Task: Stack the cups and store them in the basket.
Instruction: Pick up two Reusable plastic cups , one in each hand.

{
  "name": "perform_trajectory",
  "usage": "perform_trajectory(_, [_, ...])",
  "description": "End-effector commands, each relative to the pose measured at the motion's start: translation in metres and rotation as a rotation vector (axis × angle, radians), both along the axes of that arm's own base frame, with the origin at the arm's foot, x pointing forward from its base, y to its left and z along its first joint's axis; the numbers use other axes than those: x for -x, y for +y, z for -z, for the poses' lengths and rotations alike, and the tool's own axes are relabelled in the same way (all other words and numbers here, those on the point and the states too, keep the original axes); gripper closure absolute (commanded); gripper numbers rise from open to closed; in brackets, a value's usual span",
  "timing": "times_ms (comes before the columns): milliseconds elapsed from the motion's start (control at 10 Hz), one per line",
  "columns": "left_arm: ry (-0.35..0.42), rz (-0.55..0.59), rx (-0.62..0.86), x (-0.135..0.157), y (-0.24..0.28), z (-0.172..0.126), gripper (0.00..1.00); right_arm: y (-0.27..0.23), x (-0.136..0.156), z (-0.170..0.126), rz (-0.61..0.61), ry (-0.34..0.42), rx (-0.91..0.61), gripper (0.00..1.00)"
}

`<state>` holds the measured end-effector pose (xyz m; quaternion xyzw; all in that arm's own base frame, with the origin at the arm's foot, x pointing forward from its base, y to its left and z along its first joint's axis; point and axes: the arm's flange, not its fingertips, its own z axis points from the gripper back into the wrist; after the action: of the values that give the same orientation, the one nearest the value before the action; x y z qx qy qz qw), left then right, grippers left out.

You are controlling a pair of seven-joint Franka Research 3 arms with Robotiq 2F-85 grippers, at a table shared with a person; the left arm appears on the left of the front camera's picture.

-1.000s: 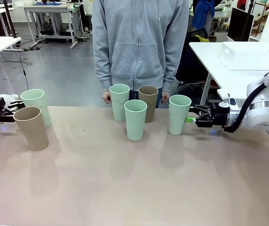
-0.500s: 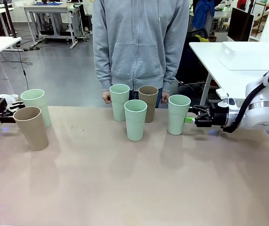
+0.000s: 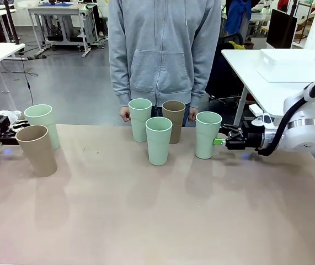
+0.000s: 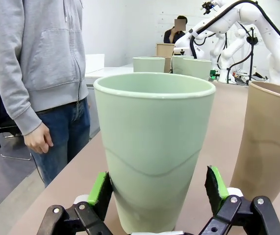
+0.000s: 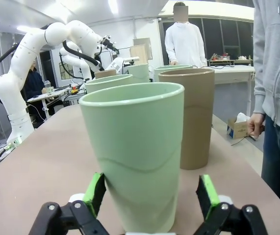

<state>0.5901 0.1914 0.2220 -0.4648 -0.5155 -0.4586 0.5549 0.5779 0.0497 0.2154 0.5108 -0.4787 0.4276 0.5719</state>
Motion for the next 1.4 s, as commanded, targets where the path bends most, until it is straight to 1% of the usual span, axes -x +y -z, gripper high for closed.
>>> perform_trajectory(0, [0.0, -0.004, 0.002, 0.009, -0.011, -0.002, 0.0, 0.006, 0.0, -0.006, -0.04, 0.032, -0.008, 0.0])
perform_trajectory(400, [0.017, -0.004, 0.0, 0.008, -0.023, 0.002, 0.0, 0.028, 0.005, 0.001, -0.065, 0.04, 0.008, 0.0])
perform_trajectory(600, [0.016, -0.006, 0.001, 0.008, -0.025, 0.004, 0.0, 0.032, 0.011, -0.005, -0.059, 0.032, 0.01, 0.0])
perform_trajectory(1300, [0.007, -0.014, 0.013, 0.005, -0.034, 0.01, 0.0, 0.04, 0.017, -0.006, -0.059, 0.034, 0.011, 0.0])
